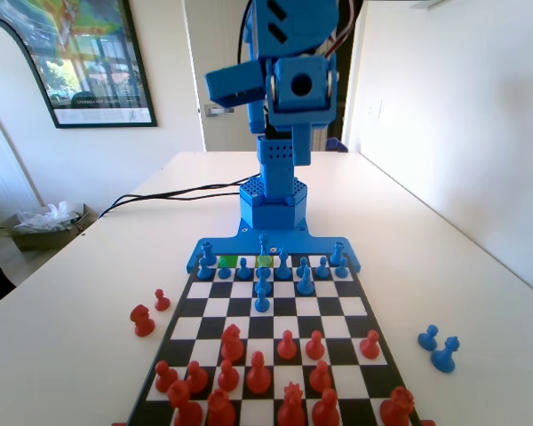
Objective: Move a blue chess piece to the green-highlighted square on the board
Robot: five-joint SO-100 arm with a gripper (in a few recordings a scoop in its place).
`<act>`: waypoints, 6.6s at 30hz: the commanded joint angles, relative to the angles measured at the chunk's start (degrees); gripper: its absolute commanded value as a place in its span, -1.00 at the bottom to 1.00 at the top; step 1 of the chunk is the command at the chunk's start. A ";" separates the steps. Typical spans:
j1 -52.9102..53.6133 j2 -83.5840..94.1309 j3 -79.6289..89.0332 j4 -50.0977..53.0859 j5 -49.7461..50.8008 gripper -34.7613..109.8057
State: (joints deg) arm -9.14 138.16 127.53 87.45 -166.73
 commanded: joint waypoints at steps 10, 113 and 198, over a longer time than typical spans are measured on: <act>2.64 6.06 2.72 11.51 -13.18 -0.50; 16.00 -17.05 28.12 -36.56 -18.90 -0.39; 36.12 -13.62 23.12 -21.88 -27.95 -0.50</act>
State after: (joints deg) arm 24.26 122.17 153.46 64.07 -166.73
